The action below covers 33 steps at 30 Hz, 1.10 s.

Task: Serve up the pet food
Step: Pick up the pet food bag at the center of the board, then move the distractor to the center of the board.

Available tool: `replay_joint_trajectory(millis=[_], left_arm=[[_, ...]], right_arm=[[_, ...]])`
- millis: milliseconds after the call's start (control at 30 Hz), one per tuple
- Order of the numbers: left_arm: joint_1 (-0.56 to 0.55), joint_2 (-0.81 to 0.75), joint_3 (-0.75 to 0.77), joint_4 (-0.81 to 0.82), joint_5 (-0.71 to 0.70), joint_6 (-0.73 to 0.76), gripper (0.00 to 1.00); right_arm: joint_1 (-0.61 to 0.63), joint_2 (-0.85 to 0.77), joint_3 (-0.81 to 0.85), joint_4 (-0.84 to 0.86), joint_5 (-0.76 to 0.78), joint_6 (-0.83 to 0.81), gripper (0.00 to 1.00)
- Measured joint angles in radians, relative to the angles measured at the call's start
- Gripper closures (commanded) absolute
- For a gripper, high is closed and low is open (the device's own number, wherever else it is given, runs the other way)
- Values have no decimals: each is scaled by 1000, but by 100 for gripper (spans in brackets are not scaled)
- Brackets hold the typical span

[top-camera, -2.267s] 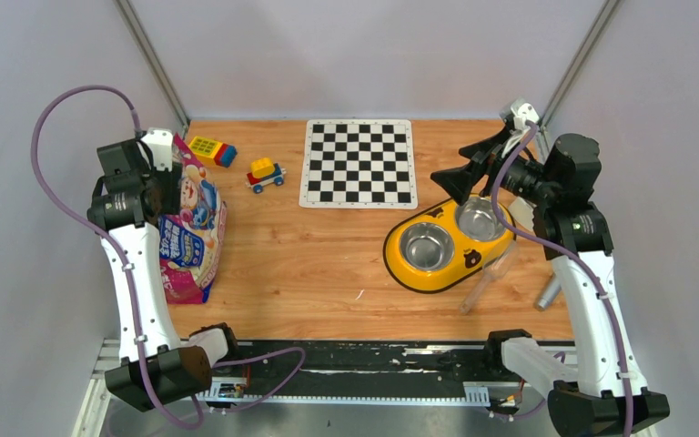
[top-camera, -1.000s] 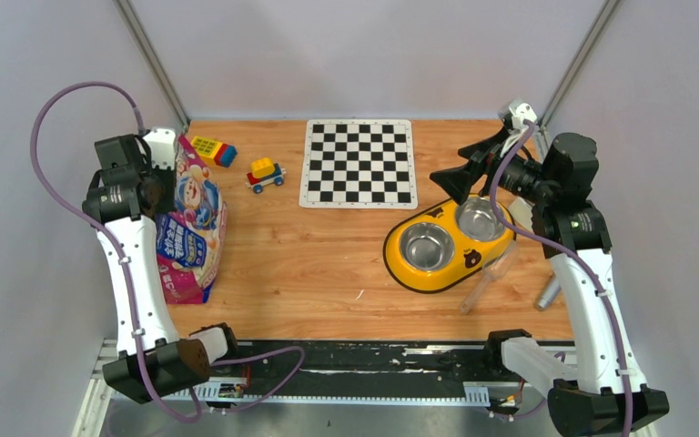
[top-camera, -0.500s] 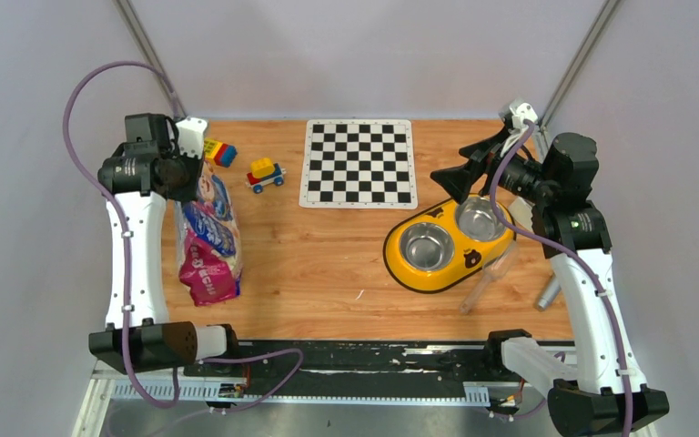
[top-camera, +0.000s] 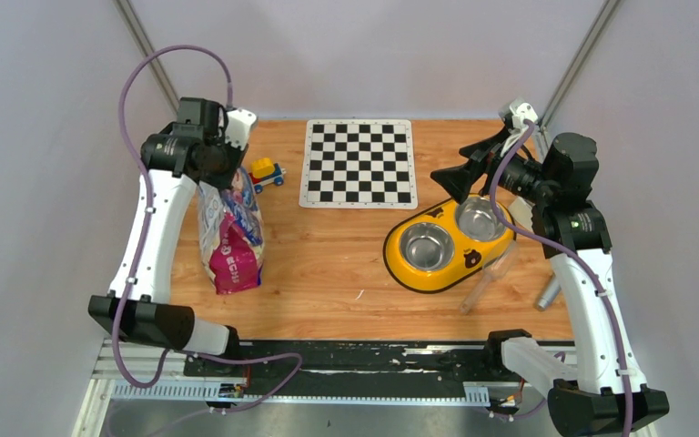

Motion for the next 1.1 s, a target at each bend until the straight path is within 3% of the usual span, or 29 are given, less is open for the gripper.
replay_joint_trajectory(millis=[267,467,1100], left_arm=[[-154,110,121,-3,-51,-3,100],[-203,156,204,-23,-40,-10,100],[-344,151,229,-62,-29,78,100]], right_arm=[[0,-3,0,0,9,0,1],[0,-7,0,0,15,-3,1],[0,-10,-3,3,23,-3,1]])
